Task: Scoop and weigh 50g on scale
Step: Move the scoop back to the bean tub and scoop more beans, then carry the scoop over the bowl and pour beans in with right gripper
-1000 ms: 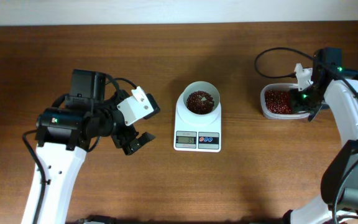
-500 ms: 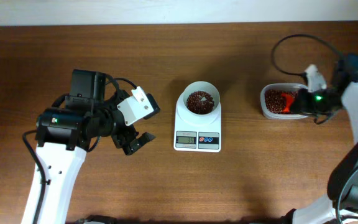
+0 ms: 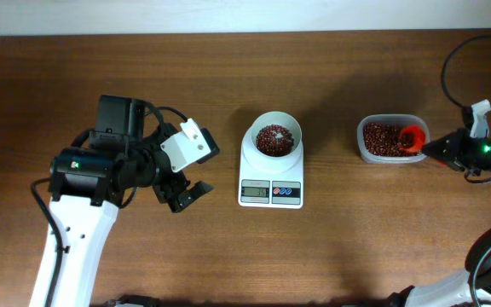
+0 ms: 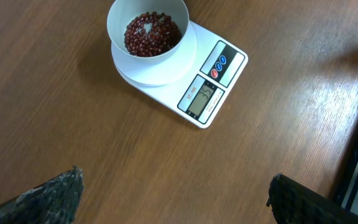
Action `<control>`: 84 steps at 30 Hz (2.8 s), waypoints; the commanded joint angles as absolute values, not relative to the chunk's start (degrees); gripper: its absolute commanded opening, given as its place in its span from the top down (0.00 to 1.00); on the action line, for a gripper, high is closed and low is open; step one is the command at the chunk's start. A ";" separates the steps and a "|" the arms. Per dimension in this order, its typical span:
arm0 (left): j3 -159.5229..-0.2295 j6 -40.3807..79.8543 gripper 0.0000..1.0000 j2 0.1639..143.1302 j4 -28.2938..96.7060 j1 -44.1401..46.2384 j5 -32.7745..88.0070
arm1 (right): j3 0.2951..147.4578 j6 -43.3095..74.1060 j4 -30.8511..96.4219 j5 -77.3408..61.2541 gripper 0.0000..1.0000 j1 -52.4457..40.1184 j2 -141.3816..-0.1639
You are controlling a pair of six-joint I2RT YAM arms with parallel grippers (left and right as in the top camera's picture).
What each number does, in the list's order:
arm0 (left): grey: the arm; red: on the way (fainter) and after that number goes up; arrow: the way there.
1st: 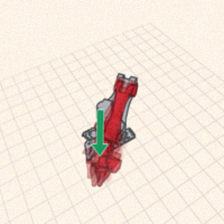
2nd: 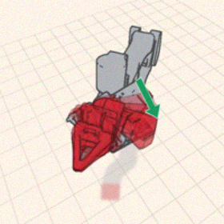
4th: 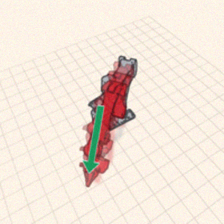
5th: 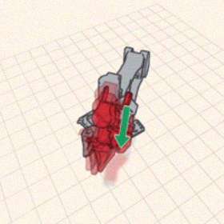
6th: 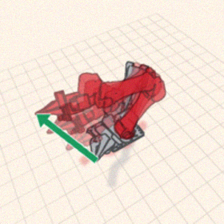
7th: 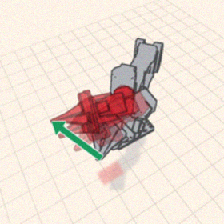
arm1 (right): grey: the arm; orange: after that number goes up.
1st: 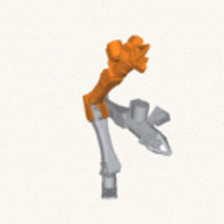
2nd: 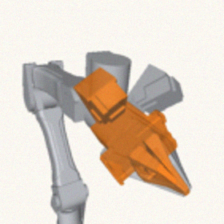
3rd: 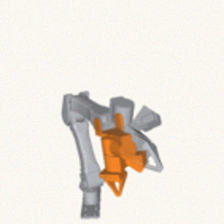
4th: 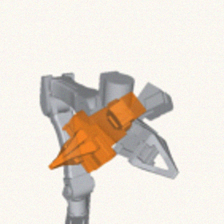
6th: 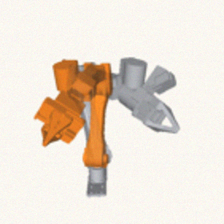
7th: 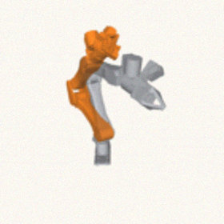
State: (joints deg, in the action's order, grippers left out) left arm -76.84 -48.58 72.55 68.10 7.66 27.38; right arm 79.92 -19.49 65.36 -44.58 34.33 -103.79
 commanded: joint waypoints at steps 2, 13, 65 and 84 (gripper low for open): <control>-77.03 -48.23 0.01 72.38 68.16 7.73 27.57 | 79.64 -20.82 66.70 -53.82 0.96 34.28 -104.42; -77.03 -48.23 0.01 72.38 68.16 7.73 27.55 | 79.66 -20.45 63.64 -61.30 0.96 15.66 -104.42; -77.03 -48.23 0.01 72.38 68.16 7.73 27.55 | 79.81 -13.96 44.45 -31.99 0.96 -10.17 -102.74; -77.03 -48.23 0.01 72.38 68.16 7.73 27.57 | 81.78 -11.29 46.74 -37.52 0.96 -11.99 -100.84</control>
